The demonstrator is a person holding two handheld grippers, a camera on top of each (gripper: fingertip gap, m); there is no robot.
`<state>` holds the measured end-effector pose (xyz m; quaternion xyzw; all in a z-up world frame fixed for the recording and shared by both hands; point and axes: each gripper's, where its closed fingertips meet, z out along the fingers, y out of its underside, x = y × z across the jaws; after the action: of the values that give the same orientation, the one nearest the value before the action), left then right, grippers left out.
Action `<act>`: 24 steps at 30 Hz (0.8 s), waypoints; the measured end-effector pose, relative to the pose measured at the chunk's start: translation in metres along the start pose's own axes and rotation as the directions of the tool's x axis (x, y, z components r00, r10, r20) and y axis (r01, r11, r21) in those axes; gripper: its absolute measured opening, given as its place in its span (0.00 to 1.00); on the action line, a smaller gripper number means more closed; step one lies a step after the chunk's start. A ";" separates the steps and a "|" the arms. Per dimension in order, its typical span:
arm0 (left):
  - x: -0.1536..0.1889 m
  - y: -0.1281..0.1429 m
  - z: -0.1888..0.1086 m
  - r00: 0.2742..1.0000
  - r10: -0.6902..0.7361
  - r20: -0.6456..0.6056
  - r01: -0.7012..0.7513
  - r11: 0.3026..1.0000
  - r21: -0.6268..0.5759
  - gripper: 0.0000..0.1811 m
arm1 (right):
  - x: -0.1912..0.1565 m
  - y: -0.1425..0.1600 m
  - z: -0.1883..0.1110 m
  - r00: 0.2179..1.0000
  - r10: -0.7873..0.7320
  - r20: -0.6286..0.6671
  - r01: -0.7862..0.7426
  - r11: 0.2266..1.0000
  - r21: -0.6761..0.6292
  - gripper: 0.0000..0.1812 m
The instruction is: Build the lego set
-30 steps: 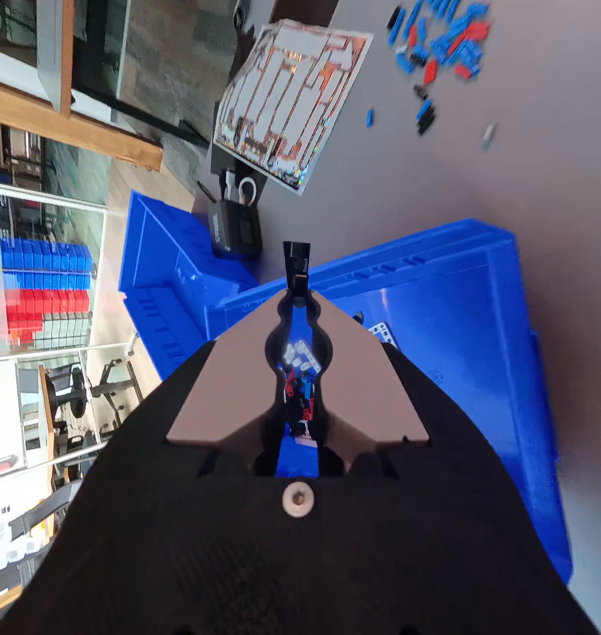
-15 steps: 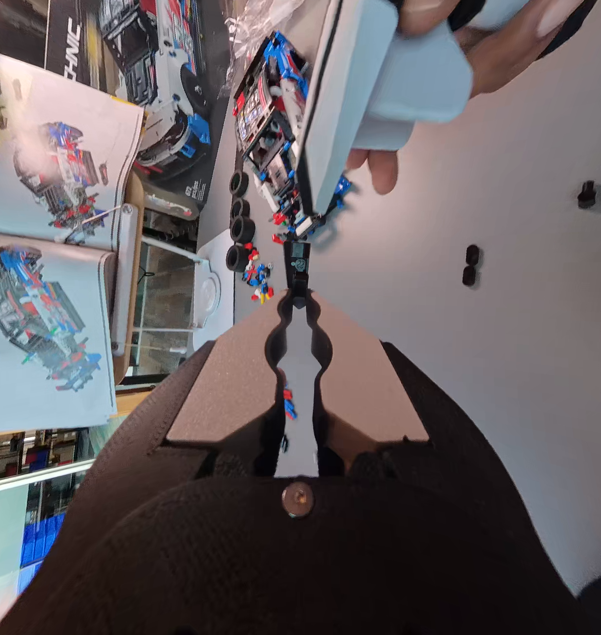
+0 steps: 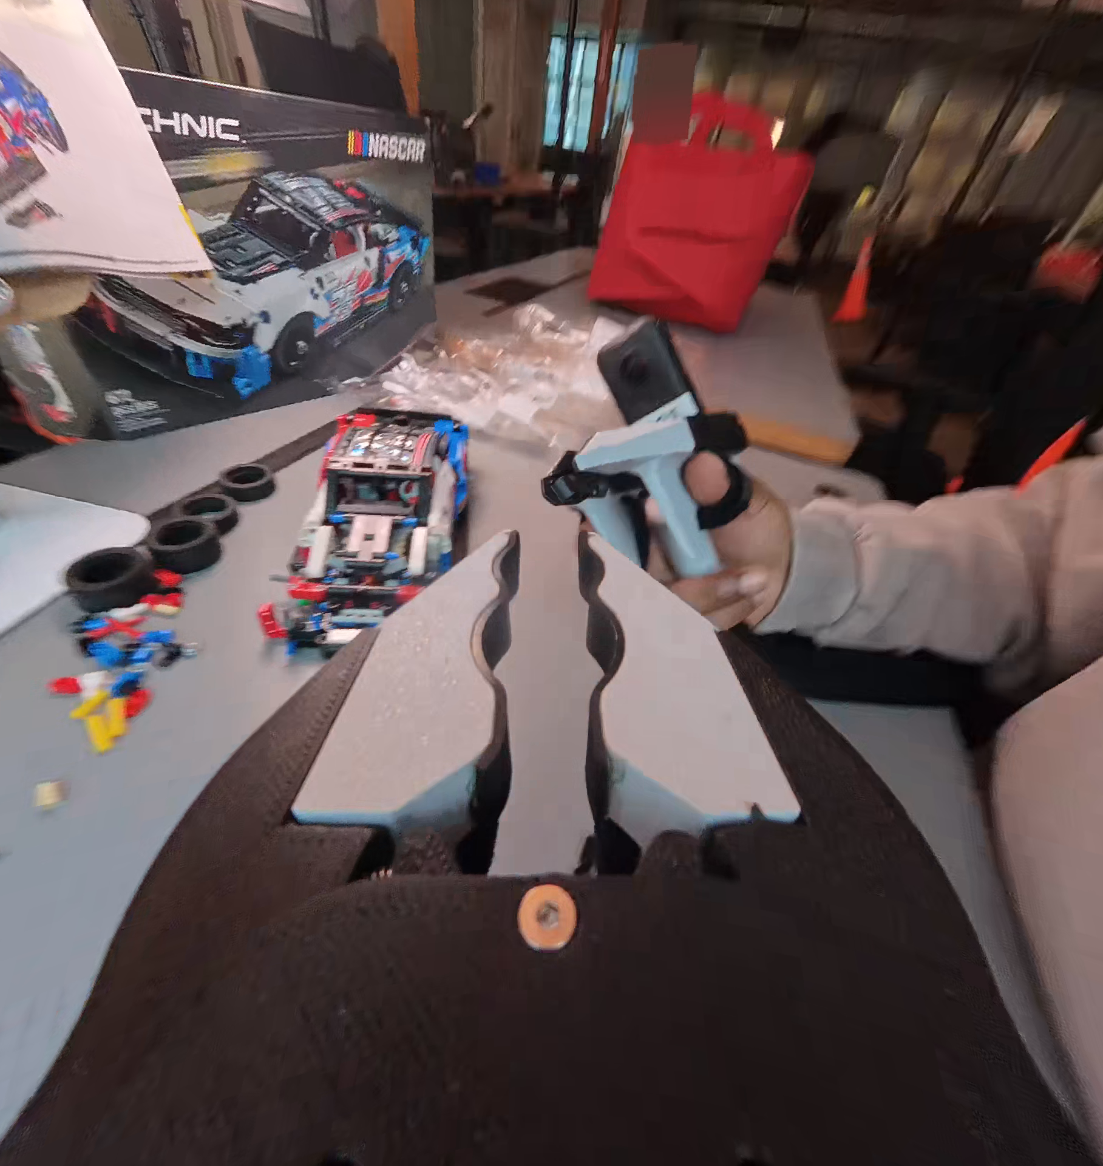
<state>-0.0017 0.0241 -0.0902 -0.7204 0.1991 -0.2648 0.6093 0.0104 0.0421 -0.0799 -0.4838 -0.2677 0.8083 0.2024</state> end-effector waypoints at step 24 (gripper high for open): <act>0.031 0.043 -0.004 0.908 -0.185 -0.376 0.145 0.980 -0.134 0.03 | 0.005 0.067 -0.015 0.857 -0.500 0.126 0.500 0.745 -0.441 0.02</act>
<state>0.0220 -0.0053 -0.1278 -0.6987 0.2672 -0.4417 0.4953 0.0166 -0.0039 -0.1310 -0.4280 -0.5702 0.6378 0.2915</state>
